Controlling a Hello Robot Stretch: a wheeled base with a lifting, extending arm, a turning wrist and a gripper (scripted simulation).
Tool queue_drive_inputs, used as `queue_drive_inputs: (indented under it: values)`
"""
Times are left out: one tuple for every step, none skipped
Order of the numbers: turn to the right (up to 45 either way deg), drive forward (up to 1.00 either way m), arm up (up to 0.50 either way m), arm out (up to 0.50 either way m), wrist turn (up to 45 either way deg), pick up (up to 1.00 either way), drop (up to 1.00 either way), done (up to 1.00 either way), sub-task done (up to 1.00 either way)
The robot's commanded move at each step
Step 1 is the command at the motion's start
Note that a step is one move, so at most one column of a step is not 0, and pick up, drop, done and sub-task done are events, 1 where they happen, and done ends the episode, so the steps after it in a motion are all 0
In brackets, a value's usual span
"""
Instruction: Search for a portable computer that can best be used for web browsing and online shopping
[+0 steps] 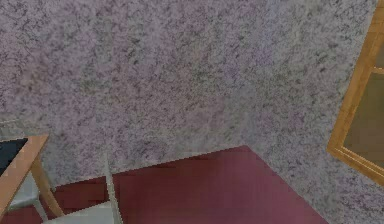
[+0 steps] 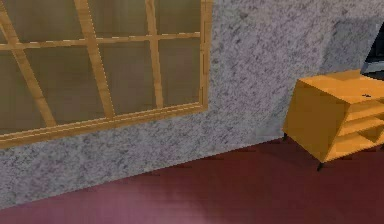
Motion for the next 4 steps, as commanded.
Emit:
queue_drive_inputs:
  values:
    - [9.0, 0.00, 0.00, 0.00, 0.0, 0.00, 0.00, 0.00, 0.00]
    - [0.0, 0.20, 0.00, 0.00, 0.0, 0.00, 0.00, 0.00, 0.00]
    - [-45.0, 0.00, 0.00, 0.00, 0.0, 0.00, 0.00, 0.00, 0.00]
    - [-21.0, 0.00, 0.00, 0.00, 0.0, 0.00, 0.00, 0.00, 0.00]
